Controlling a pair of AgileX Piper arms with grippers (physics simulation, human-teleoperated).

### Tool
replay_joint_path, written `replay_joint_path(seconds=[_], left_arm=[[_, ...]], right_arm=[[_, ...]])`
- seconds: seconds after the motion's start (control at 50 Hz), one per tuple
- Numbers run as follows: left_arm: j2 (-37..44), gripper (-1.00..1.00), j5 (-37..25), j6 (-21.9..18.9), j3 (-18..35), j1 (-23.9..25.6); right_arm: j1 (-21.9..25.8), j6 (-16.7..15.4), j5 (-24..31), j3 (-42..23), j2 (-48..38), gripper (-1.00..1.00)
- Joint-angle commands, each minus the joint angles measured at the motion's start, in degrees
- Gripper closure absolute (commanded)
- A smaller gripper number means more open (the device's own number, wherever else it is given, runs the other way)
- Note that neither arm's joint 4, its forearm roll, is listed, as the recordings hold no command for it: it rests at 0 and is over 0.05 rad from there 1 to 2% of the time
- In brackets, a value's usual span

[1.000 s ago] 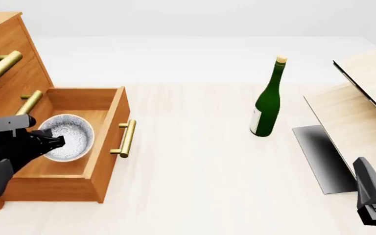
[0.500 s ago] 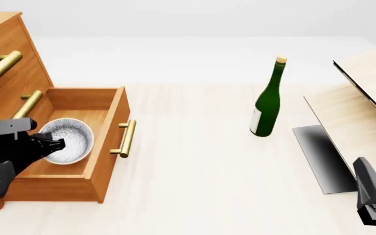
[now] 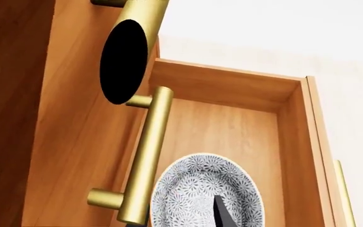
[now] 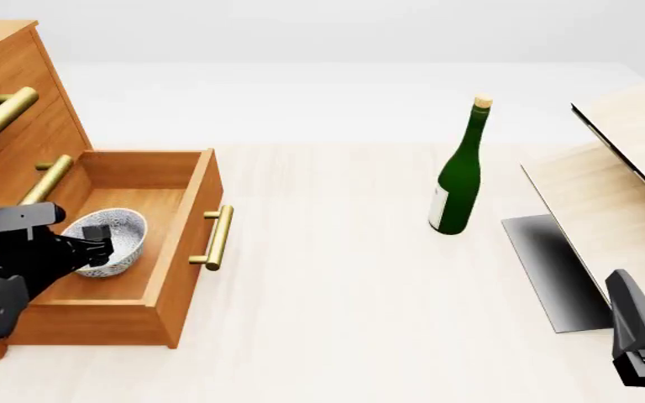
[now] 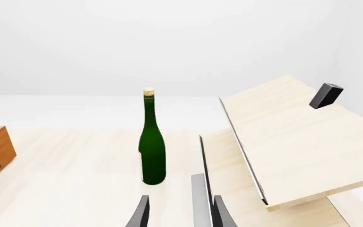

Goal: Put the bowl in the bottom drawer of the cabinet and close it.

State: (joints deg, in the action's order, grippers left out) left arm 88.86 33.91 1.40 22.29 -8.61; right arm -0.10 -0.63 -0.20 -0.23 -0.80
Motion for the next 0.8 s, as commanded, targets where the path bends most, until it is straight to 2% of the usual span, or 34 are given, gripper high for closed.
replay_joint_path(seconds=[0.02,0.8], left_arm=[[-0.36,-1.00,0.23,0.03,-0.20,0.56],[-4.64,-1.00,-1.17,-1.07,-2.52,-0.43]], right_arm=[[-0.01,-0.01,0.00,0.00,-0.01,-1.00],[0.01,0.00,0.00,0.00,-0.01,-1.00]])
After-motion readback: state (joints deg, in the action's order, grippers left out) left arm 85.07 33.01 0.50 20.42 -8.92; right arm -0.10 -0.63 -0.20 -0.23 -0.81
